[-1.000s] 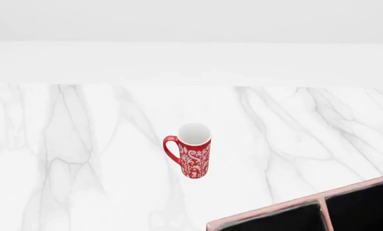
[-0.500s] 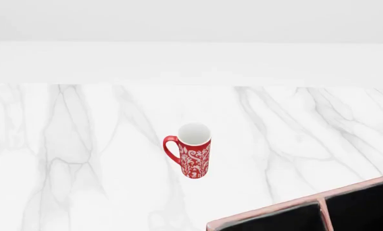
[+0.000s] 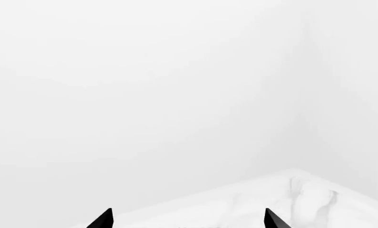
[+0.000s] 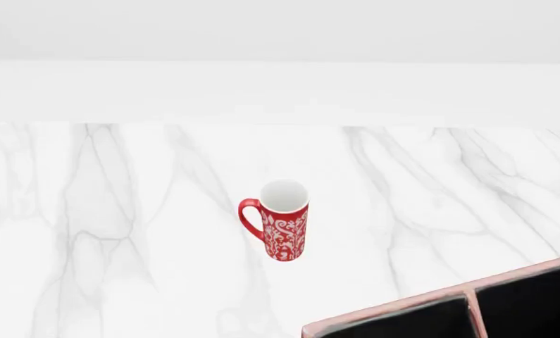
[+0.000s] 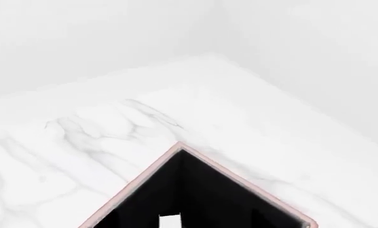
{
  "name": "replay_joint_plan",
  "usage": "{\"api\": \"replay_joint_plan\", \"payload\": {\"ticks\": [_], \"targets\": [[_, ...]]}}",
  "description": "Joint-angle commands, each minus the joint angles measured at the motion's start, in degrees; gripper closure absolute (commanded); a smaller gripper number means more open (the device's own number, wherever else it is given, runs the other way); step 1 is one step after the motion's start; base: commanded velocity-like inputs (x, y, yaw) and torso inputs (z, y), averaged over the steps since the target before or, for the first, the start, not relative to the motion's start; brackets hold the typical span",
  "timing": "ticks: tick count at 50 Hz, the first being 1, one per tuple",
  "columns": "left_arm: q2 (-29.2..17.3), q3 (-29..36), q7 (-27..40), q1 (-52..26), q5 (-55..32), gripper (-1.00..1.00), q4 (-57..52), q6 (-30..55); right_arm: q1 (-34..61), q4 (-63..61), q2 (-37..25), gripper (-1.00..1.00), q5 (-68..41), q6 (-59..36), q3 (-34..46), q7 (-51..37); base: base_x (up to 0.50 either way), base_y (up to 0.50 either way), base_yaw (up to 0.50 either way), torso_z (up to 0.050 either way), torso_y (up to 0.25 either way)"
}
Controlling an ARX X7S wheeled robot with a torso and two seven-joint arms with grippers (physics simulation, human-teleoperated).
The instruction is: Pick up the book and place it in the right compartment of the caddy.
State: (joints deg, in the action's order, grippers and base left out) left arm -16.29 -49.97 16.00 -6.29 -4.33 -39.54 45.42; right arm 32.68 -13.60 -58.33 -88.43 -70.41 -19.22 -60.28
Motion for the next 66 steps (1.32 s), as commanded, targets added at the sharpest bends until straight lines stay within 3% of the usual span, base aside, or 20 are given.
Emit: {"api": "replay_joint_plan", "payload": {"ticks": [1, 8, 16, 23, 53, 66], "targets": [[-2.86, 5.73, -2.81, -4.57, -1.22, -1.00, -3.44, 9.67, 15.43, 0.80, 1.25, -1.00, -2.63, -0.89, 7.39, -1.78, 0.00, 0.00, 0.00, 0.000, 0.000], [-5.78, 22.60, -2.66, -16.73, -3.85, -1.00, -1.86, 17.36, 25.66, 2.42, 7.29, -1.00, 1.05, -0.67, 15.91, 0.20, 0.00, 0.00, 0.00, 0.000, 0.000], [-3.25, 36.22, -3.09, -29.46, -6.34, -1.00, 4.65, 19.11, 30.54, 5.07, 13.74, -1.00, 7.59, 1.43, 22.91, 5.08, 0.00, 0.00, 0.00, 0.000, 0.000], [0.45, 47.03, -3.90, -35.82, -6.34, -1.00, 12.42, 14.93, 32.90, 7.59, 19.21, -1.00, 12.91, 3.98, 28.65, 10.11, 0.00, 0.00, 0.00, 0.000, 0.000], [11.72, 62.84, -7.07, -49.69, -9.13, -1.00, 26.58, 9.87, 35.78, 17.64, 33.38, -1.00, 24.11, 13.37, 41.76, 25.09, 0.00, 0.00, 0.00, 0.000, 0.000], [11.35, 65.44, -7.06, -49.52, -9.88, -1.00, 27.05, 9.28, 35.75, 18.12, 33.60, -1.00, 24.41, 13.61, 42.56, 25.86, 0.00, 0.00, 0.00, 0.000, 0.000]]}}
